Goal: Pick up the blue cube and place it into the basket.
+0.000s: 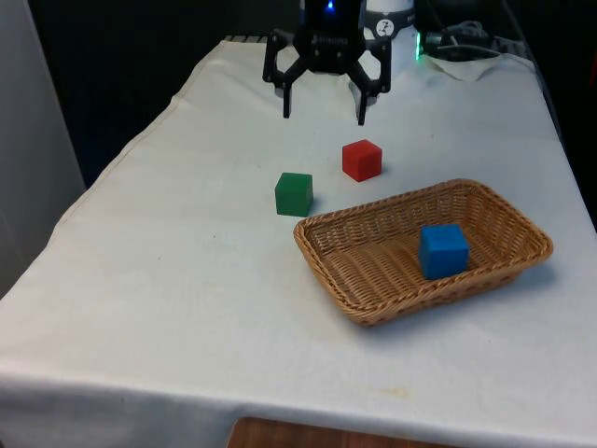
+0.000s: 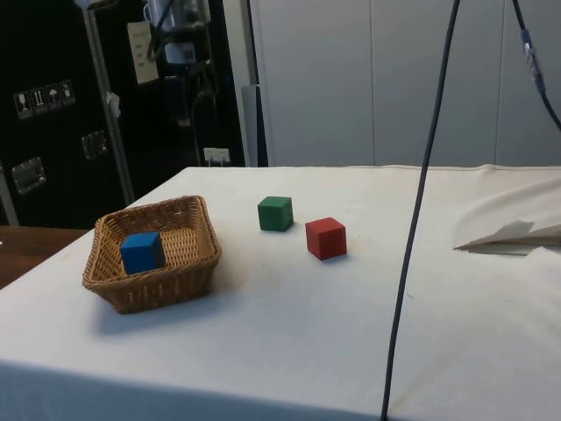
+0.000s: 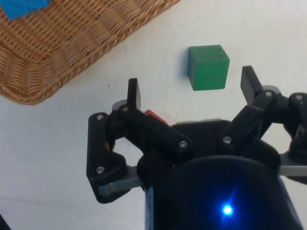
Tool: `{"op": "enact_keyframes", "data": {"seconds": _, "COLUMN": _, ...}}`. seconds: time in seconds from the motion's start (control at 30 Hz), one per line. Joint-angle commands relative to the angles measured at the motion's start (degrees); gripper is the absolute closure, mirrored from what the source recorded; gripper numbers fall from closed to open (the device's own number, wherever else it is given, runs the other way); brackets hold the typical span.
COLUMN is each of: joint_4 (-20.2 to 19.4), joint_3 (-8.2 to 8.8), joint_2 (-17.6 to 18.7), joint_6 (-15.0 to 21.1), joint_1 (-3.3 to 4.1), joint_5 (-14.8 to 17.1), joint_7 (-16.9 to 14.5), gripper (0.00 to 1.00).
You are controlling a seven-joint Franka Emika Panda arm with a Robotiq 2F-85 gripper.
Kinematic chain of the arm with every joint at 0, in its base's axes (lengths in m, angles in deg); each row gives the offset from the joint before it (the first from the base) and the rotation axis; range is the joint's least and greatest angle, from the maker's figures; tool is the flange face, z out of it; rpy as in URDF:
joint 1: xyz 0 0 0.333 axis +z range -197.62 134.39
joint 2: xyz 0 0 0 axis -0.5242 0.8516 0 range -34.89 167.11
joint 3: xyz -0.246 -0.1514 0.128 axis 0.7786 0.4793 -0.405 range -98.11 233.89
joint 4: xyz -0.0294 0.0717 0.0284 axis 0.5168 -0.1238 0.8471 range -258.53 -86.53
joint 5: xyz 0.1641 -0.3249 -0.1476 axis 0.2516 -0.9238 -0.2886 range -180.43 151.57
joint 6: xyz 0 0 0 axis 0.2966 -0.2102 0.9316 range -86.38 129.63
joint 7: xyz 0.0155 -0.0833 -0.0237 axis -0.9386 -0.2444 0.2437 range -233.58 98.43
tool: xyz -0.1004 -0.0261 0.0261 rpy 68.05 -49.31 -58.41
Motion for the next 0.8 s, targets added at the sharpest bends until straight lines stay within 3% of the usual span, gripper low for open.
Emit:
{"op": "enact_keyframes", "data": {"seconds": 0.0, "joint_4": -0.23, "joint_3": 0.17, "joint_2": -0.06, "joint_6": 0.40, "joint_1": 0.11, "joint_5": -0.17, "joint_7": 1.03, "gripper": 0.00}}
{"op": "enact_keyframes", "data": {"seconds": 0.27, "joint_4": -0.17, "joint_3": 0.17, "joint_2": 0.23, "joint_6": 0.29, "joint_1": 0.11, "joint_5": -0.11, "joint_7": 4.58, "gripper": 0.00}}
{"op": "enact_keyframes", "data": {"seconds": 0.47, "joint_4": -0.52, "joint_3": 0.06, "joint_2": 0.00, "joint_6": 0.00, "joint_1": -0.06, "joint_5": 0.06, "joint_7": 4.87, "gripper": 0.00}}
{"op": "enact_keyframes", "data": {"seconds": 0.77, "joint_4": -5.44, "joint_3": 0.11, "joint_2": -4.64, "joint_6": 2.12, "joint_1": -0.11, "joint_5": 0.23, "joint_7": 4.98, "gripper": 0.00}}
